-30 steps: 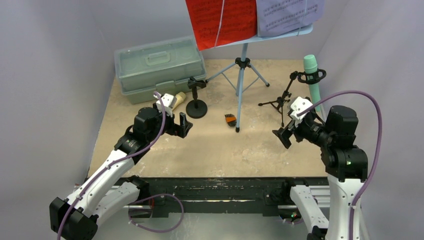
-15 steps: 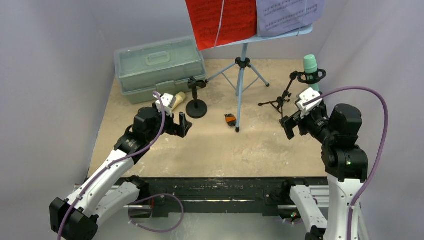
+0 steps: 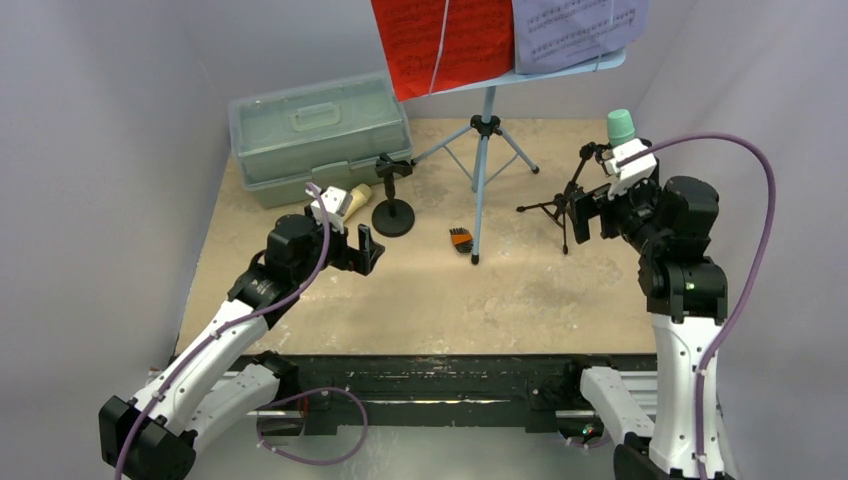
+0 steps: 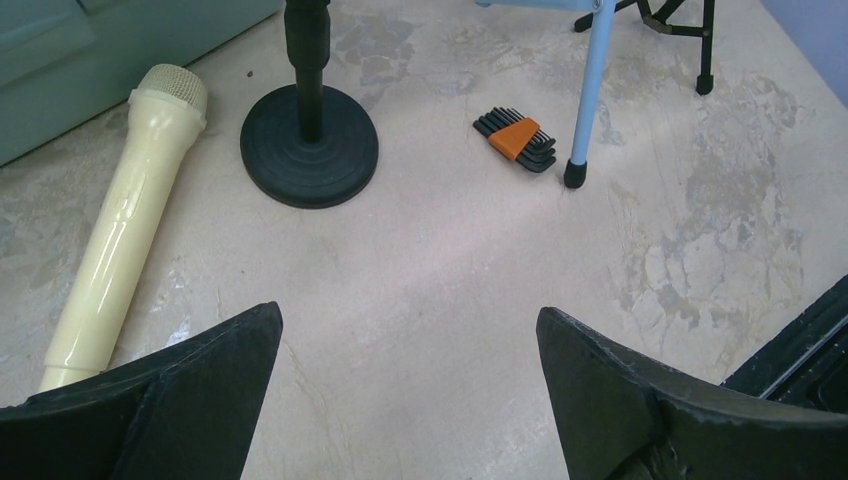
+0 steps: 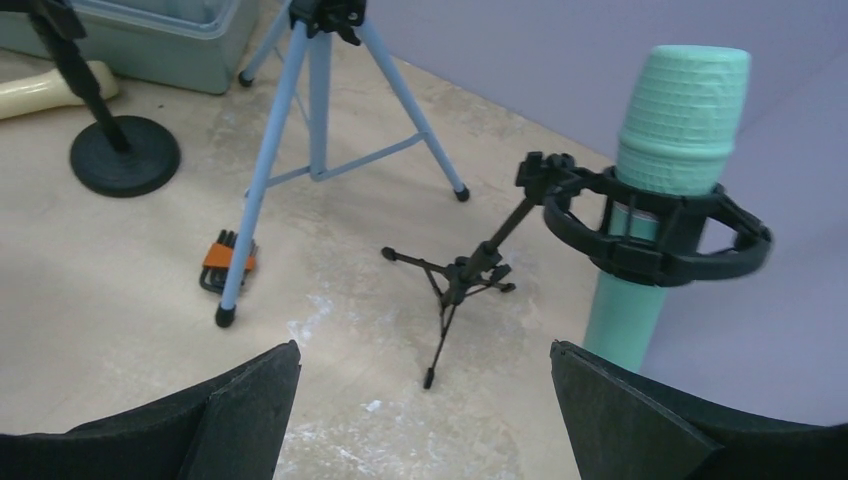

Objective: Pack up the instrument practice props
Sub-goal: Pick up the microphone stand at the center of the board.

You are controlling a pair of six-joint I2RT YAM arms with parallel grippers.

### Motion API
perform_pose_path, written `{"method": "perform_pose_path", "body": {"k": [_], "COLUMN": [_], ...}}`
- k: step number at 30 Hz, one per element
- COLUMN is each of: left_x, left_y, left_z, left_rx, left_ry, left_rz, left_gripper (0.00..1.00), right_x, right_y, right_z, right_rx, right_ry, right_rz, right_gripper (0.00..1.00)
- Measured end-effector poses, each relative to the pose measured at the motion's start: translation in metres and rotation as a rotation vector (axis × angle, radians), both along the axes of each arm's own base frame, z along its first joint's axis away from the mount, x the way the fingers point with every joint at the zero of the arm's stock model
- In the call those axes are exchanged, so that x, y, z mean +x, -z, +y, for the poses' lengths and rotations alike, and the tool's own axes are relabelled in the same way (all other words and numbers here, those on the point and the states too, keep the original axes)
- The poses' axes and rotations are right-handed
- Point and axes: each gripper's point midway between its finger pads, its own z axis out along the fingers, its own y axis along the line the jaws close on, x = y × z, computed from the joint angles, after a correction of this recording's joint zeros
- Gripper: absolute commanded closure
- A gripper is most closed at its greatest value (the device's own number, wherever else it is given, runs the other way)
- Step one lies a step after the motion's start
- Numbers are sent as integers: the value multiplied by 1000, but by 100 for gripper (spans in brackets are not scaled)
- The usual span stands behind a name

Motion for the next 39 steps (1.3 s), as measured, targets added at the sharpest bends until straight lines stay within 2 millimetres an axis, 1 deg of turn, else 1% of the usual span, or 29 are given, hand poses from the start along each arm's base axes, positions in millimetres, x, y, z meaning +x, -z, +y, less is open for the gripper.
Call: {"method": "perform_pose_path", "body": {"k": [2, 4, 6, 9, 11, 13, 15, 22, 26, 30, 39], "left_x": [0, 0, 0, 1, 1, 1, 2, 2, 3, 3, 3], "left_y": [0, -1, -1, -1, -1, -1, -1, -1, -1, -1, -1], "left_z": [0, 0, 1, 2, 2, 2, 4, 5, 5, 5, 6], "left_rx": [0, -1, -2, -2, -2, -2, -2, -2, -2, -2, -2], "left_ry": [0, -1, -3, -7, -7, -8, -12, -18, -19, -19, -20], "left_rz": [-2, -3, -4, -4, -4, -4, -4, -4, -4, -4, -4], "left_gripper": [1, 1, 1, 1, 1, 1, 1, 1, 1, 1, 1], "right_x": [4, 9, 13, 17, 20, 24, 29, 49, 57, 65, 82], "right_y": [4, 15, 38, 82, 103, 117, 122, 124, 135, 140, 133], "right_z": [8, 13, 16, 15, 15, 14, 12, 6, -1, -9, -28], "right_rx": [18, 31, 42, 54, 58, 61, 59, 61, 79, 98, 142], "right_ry": [-44, -74, -89, -84, -80, -72, -66, -29, 33, 93, 229], "right_rz": [19, 35, 72, 149, 184, 196, 179, 77, 52, 22, -56], "right_gripper": [1, 1, 1, 1, 1, 1, 1, 1, 1, 1, 1]}}
